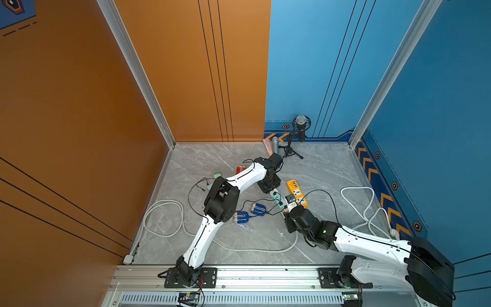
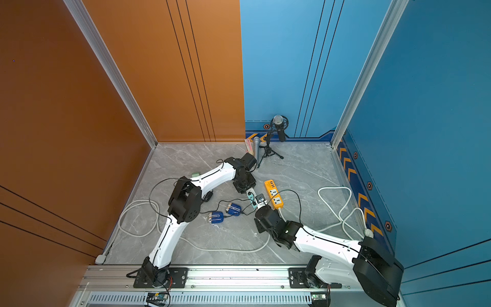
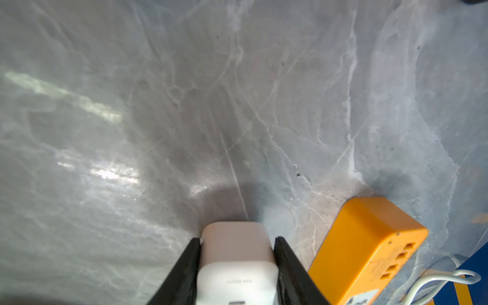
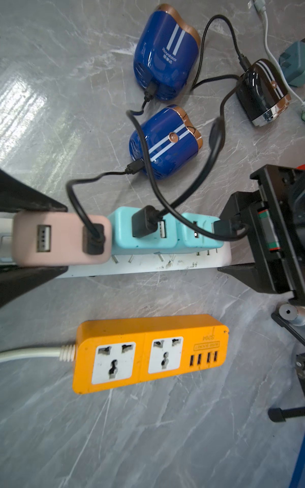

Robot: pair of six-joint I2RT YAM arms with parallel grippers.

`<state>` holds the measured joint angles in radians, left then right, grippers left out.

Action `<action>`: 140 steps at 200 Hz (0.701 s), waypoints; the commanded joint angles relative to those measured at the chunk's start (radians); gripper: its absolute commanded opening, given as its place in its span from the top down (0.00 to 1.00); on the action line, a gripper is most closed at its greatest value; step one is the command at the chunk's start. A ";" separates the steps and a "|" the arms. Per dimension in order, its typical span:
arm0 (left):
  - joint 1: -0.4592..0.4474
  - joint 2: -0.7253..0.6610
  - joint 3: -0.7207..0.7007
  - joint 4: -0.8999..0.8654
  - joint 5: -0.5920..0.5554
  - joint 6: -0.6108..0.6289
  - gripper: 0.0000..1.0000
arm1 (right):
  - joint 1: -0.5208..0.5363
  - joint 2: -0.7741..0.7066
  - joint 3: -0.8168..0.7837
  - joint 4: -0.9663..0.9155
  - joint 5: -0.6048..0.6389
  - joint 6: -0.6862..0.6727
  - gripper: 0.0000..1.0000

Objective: Unplug the electric shaver
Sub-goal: Remove the plug from the socket.

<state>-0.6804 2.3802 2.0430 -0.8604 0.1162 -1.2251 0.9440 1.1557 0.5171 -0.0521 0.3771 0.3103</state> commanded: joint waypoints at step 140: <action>-0.027 0.039 -0.051 -0.071 -0.034 -0.004 0.69 | -0.075 -0.090 -0.002 0.024 -0.103 0.097 0.89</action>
<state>-0.6888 2.3795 2.0426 -0.8566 0.1143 -1.2392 0.9325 1.1202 0.5243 -0.0765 0.3820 0.3141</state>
